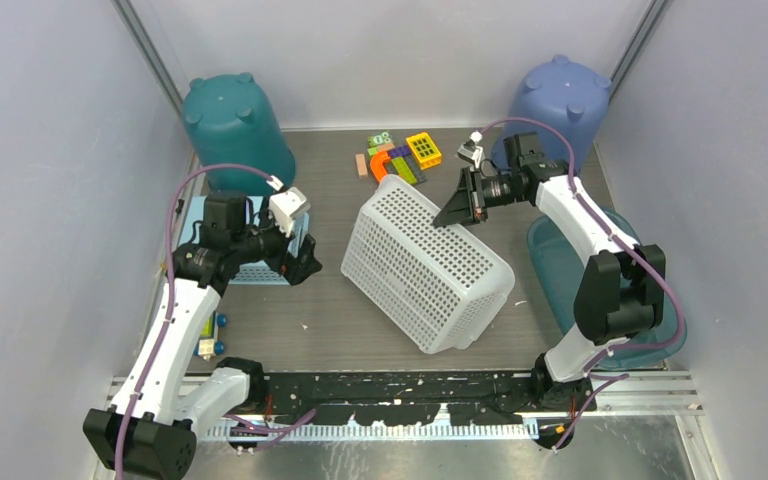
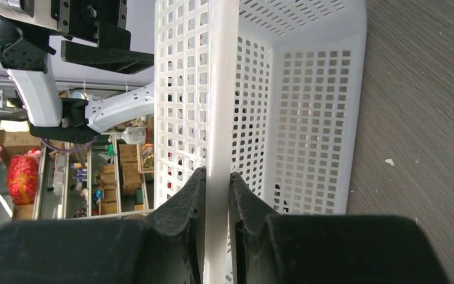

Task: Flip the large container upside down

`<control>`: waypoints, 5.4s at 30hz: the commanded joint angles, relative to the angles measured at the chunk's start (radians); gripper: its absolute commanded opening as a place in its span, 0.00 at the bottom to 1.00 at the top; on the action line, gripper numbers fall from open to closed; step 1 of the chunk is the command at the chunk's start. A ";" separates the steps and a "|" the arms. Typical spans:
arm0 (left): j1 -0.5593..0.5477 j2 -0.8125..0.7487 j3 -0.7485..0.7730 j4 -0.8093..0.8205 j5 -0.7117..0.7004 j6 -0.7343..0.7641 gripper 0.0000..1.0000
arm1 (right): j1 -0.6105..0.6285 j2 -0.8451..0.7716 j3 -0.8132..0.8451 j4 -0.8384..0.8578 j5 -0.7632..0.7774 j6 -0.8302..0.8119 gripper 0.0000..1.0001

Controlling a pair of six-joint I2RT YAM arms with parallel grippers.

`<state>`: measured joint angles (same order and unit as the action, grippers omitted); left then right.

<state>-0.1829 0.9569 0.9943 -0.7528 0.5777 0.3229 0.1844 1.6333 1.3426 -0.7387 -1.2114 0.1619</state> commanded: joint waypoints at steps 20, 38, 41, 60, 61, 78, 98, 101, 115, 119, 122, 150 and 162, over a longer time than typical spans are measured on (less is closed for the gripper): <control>0.000 -0.008 -0.002 0.022 0.053 0.022 1.00 | -0.016 -0.105 -0.089 0.078 0.248 -0.146 0.01; 0.000 -0.035 -0.011 -0.007 0.138 0.059 1.00 | -0.016 -0.148 -0.155 0.160 0.240 -0.110 0.18; 0.000 -0.034 -0.014 -0.008 0.140 0.063 1.00 | -0.016 -0.153 -0.158 0.162 0.234 -0.110 0.22; 0.000 -0.032 -0.019 -0.004 0.149 0.067 1.00 | -0.016 -0.168 -0.169 0.166 0.194 -0.119 0.01; 0.000 -0.032 -0.020 -0.004 0.149 0.067 1.00 | -0.016 -0.170 -0.169 0.168 0.195 -0.120 0.01; 0.000 -0.032 -0.020 -0.004 0.150 0.066 1.00 | -0.058 -0.191 -0.223 0.296 0.434 0.010 0.01; 0.000 -0.030 -0.022 -0.003 0.150 0.064 1.00 | -0.108 -0.232 -0.264 0.368 0.520 0.088 0.01; 0.000 -0.029 -0.022 -0.003 0.150 0.065 1.00 | -0.110 -0.240 -0.268 0.373 0.533 0.092 0.01; 0.001 -0.023 -0.025 -0.001 0.151 0.063 1.00 | -0.110 -0.266 -0.288 0.411 0.438 0.097 0.01; 0.000 -0.017 -0.023 0.000 0.154 0.063 1.00 | -0.104 -0.280 -0.296 0.422 0.430 0.091 0.01; 0.000 -0.004 -0.025 0.005 0.153 0.058 1.00 | -0.095 -0.291 -0.302 0.427 0.430 0.080 0.01; -0.144 0.382 0.137 0.297 -0.201 -0.184 0.97 | -0.092 -0.296 -0.327 0.426 0.518 0.031 0.01; -0.186 0.474 0.125 0.317 -0.199 -0.200 0.86 | -0.093 -0.290 -0.325 0.419 0.511 0.017 0.01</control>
<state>-0.3637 1.4376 1.0996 -0.4931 0.3630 0.1352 0.0895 1.3655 1.0149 -0.3408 -0.7082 0.2047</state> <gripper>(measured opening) 0.874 0.052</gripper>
